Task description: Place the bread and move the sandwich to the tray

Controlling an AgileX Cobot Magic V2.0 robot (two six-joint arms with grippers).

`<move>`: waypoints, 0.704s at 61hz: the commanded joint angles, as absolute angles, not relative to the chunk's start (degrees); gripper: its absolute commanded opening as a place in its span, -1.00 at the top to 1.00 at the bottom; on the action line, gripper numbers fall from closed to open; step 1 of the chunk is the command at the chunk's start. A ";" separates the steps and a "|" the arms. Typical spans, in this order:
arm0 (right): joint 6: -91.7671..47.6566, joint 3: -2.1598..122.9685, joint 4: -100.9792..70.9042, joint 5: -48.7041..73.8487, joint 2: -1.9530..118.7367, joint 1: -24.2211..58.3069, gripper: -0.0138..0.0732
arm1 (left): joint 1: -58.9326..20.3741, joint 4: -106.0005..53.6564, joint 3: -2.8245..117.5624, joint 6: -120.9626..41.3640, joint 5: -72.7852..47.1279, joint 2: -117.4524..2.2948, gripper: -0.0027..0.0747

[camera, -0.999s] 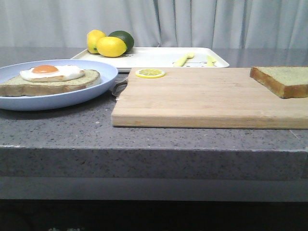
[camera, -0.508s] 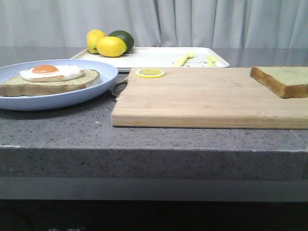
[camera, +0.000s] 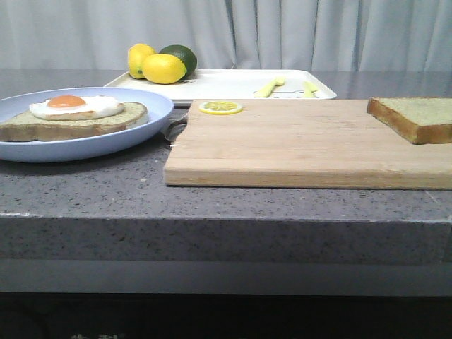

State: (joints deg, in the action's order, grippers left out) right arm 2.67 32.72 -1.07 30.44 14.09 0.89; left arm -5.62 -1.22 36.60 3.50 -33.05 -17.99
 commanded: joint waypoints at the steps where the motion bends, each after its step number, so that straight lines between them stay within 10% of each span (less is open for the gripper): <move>1: 2.61 35.31 -0.99 30.35 18.59 0.49 0.84 | -6.03 -1.71 38.86 3.79 -31.02 -21.55 0.98; 34: 2.61 34.90 0.35 35.61 27.87 0.49 0.83 | -6.03 -1.28 38.48 3.79 -32.49 -26.32 0.97; 43: 2.61 34.90 2.30 37.06 27.87 0.49 0.41 | -6.03 0.00 38.48 3.79 -32.49 -26.32 0.86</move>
